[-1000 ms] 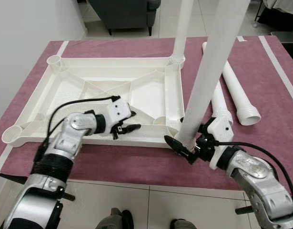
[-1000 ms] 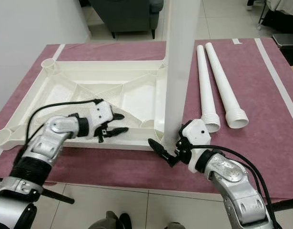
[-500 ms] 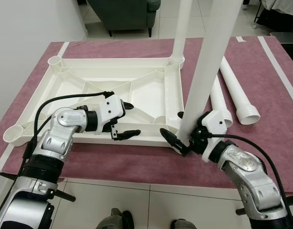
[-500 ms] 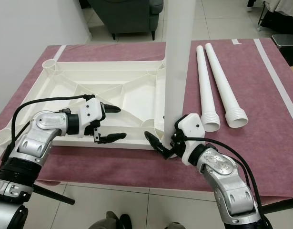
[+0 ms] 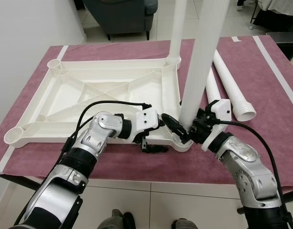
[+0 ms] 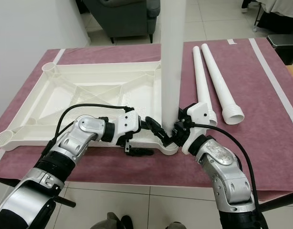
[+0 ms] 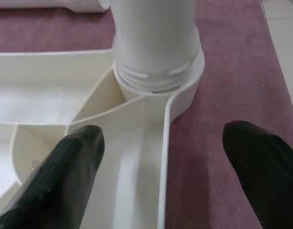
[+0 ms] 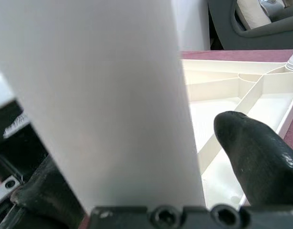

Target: Building children table

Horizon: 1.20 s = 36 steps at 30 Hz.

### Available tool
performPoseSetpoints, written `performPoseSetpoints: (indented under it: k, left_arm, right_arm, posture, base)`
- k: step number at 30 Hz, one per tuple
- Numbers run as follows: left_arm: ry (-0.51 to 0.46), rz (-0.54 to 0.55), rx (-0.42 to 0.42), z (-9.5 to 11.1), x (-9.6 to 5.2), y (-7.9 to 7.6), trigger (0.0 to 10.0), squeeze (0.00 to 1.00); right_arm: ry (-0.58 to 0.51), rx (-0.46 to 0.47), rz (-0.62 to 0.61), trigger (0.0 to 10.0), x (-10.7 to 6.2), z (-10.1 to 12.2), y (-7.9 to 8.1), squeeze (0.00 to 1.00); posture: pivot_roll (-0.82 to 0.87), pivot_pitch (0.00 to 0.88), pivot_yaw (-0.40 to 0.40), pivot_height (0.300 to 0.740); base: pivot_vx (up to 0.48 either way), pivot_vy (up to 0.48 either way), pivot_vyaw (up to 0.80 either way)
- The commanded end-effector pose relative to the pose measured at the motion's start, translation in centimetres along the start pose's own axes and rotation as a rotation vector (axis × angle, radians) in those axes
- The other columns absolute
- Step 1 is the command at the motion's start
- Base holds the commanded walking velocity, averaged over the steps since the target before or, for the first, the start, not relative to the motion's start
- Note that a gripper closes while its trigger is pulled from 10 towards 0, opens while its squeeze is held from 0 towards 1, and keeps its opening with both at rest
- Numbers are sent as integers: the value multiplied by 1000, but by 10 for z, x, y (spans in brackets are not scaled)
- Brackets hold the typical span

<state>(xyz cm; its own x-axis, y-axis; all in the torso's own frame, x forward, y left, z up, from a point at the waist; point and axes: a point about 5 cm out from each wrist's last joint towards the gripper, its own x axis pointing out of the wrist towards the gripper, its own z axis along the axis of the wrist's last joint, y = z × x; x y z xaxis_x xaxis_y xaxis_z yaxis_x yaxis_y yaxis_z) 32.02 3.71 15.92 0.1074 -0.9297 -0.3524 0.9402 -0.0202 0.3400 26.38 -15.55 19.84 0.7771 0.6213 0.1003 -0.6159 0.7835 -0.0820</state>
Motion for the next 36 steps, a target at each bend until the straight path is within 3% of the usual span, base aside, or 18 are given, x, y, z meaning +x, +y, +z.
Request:
performPoseSetpoints:
  k: [1, 2, 3, 5, 6, 8, 9, 16, 21, 28, 36]
  left_arm:
    - [48, -35, 13, -7, 2, -3, 4510, 0]
    - [48, -35, 13, -7, 2, -3, 4510, 0]
    - [59, -33, 19, -8, 2, -3, 3647, 0]
    - [59, -33, 19, -8, 2, -3, 3647, 0]
    - [78, -28, 29, -11, 3, -1, 1412, 0]
    - [78, -28, 29, -11, 3, -1, 1412, 0]
    - [100, -24, 36, -14, 3, -1, 0, 0]
    - [131, -26, 57, -20, 2, 0, 0, 0]
    - [130, -26, 76, -18, -2, 3, 0, 0]
    - [45, -49, 81, -9, -29, 5, 0, 0]
    - [7, -103, 78, -10, -48, -11, 0, 0]
  right_arm:
    - [-4, 36, -2, 10000, 2, -3, 1, 0]
    - [-4, 36, -2, 10000, 2, -3, 1, 0]
    - [-5, 38, -4, 10000, 2, -3, 1, 0]
    - [-5, 38, -4, 10000, 2, -3, 1, 0]
    - [-6, 43, -8, 10000, 2, -3, 1, 0]
    - [-6, 43, -8, 10000, 2, -3, 1, 0]
    - [-6, 45, -11, 10000, 1, -4, 2, 0]
    - [-8, 51, -12, 10000, 0, -4, 1, 0]
    - [14, 41, 55, 10000, -1, -3, 4, 0]
    - [80, 16, 254, 10000, -5, -4, 16, 0]
    - [73, 20, 325, 10000, 3, -2, 13, 0]
  posture:
    - [-154, 117, 186, 740]
    - [-154, 117, 186, 740]
    - [-154, 118, 187, 740]
    - [-154, 118, 187, 740]
    - [-153, 120, 188, 740]
    - [-153, 120, 188, 740]
    - [-153, 122, 189, 740]
    - [-151, 127, 186, 740]
    - [-146, 128, 182, 740]
    - [-137, 131, 184, 740]
    - [-114, 130, 174, 740]
  base:
    - [0, 0, 0]
    - [0, 0, 0]
    - [0, 0, 0]
    - [0, 0, 0]
    - [0, 0, 0]
    - [0, 0, 0]
    - [0, 0, 0]
    - [0, 0, 0]
    - [0, 0, 0]
    - [0, 0, 0]
    - [0, 0, 0]
